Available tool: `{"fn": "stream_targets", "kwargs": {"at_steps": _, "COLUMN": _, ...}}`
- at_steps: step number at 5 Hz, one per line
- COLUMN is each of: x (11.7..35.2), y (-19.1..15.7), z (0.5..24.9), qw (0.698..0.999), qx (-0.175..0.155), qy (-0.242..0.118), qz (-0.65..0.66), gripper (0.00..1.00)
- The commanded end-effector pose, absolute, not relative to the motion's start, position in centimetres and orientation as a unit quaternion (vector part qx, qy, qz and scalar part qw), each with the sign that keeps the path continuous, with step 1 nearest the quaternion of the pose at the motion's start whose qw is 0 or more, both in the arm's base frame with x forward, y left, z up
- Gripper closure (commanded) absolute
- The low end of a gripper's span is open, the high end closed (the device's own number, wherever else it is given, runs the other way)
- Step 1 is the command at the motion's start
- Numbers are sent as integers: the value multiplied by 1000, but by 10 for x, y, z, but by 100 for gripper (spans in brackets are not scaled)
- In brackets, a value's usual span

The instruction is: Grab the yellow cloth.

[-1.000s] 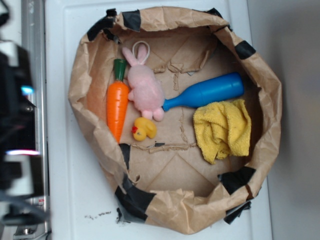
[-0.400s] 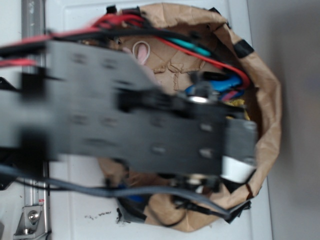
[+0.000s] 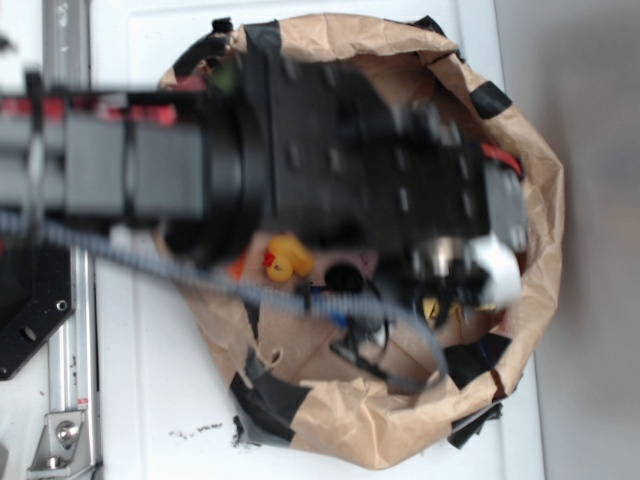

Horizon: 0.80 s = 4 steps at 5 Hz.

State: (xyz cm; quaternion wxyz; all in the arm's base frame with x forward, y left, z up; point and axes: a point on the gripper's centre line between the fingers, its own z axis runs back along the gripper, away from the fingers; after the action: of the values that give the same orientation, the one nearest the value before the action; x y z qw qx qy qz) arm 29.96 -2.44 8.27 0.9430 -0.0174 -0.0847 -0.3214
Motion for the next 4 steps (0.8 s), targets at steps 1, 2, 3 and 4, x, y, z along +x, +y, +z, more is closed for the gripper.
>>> {"fn": "stream_targets", "kwargs": {"at_steps": 1, "x": 303, "y": -32, "z": 92, "qw": 935, "qx": -14, "qy": -129, "qz": -330, "gripper": 0}}
{"fn": "stream_targets", "kwargs": {"at_steps": 2, "x": 309, "y": -59, "z": 69, "qw": 930, "qx": 10, "qy": -104, "qz": -351, "gripper": 0}}
{"fn": "stream_targets", "kwargs": {"at_steps": 3, "x": 316, "y": -76, "z": 41, "qw": 934, "qx": 11, "qy": -76, "qz": -349, "gripper": 0}}
{"fn": "stream_targets", "kwargs": {"at_steps": 4, "x": 313, "y": -73, "z": 42, "qw": 940, "qx": 11, "qy": -82, "qz": -330, "gripper": 100}}
